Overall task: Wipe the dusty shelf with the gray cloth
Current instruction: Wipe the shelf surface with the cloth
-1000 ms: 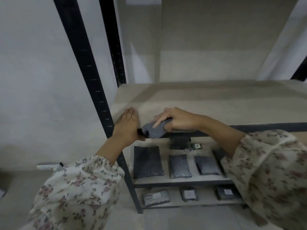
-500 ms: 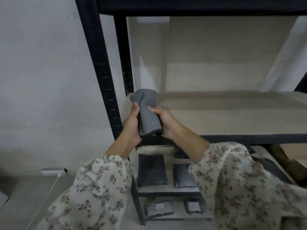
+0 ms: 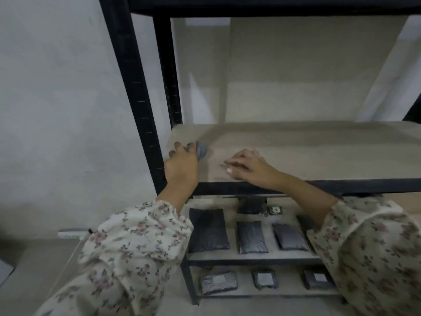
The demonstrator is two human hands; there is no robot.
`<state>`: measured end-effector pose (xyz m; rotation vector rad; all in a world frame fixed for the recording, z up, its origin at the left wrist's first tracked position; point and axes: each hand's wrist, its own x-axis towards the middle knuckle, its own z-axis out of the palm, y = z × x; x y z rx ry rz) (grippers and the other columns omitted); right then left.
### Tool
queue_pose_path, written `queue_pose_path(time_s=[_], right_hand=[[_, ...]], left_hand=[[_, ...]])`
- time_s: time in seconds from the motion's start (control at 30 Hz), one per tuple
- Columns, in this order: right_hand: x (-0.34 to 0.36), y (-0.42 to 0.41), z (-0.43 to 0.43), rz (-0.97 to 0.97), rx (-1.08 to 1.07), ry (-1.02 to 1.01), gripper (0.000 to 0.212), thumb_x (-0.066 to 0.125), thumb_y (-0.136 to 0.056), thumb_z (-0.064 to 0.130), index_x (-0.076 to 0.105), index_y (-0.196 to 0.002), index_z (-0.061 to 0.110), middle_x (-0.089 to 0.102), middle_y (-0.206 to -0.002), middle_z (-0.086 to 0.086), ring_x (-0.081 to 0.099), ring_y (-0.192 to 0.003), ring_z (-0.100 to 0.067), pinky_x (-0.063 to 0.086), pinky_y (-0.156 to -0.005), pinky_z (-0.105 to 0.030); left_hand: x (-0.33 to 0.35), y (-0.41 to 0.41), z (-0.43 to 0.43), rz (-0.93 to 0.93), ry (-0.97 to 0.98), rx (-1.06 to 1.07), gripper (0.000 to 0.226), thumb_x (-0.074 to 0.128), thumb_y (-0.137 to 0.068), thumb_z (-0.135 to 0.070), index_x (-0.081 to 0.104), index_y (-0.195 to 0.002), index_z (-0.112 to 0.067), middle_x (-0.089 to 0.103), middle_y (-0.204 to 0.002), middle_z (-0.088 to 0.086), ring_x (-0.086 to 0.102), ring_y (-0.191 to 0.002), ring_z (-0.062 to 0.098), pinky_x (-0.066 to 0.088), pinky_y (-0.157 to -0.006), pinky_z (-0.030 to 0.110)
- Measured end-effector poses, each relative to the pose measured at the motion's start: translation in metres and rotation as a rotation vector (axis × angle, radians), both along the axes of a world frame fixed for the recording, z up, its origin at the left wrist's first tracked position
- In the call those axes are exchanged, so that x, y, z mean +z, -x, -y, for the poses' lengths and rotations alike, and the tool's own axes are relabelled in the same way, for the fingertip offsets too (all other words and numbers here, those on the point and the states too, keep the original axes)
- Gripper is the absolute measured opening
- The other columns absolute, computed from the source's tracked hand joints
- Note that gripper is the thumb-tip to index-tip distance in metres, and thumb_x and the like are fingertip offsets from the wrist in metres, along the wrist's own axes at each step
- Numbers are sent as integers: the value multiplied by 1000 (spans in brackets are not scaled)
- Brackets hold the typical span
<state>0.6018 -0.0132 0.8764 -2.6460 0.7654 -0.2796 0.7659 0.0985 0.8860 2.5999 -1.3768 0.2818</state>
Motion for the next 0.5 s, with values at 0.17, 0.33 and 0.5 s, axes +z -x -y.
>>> queue_pose_path(time_s=[0.17,0.33,0.5], right_hand=[[-13,33,2,-204,70,235,111,25,-58,91,13,-148,27,13,-157,1,11,-142,-21,13,-114,-38],[-28,31,6,-213,93,425,104,55,-72,70,5,-149,20,9,-159,-6,10,-145,-24,11,-117,-38],[-27,32,10,-190,113,388,101,59,-75,63,4,-149,20,5,-159,-4,8,-146,-21,9,-117,-35]], left_hand=[[-3,-3,1,50,-85,-12,60,49,-91,-6,23,-145,-10,40,-129,20,53,-106,37,47,-77,44],[-11,36,-8,-93,31,-273,55,45,-96,-18,24,-147,-20,39,-132,15,56,-101,35,46,-81,41],[18,1,18,-29,177,-180,49,44,-98,-24,30,-144,-31,47,-124,13,55,-104,32,42,-75,38]])
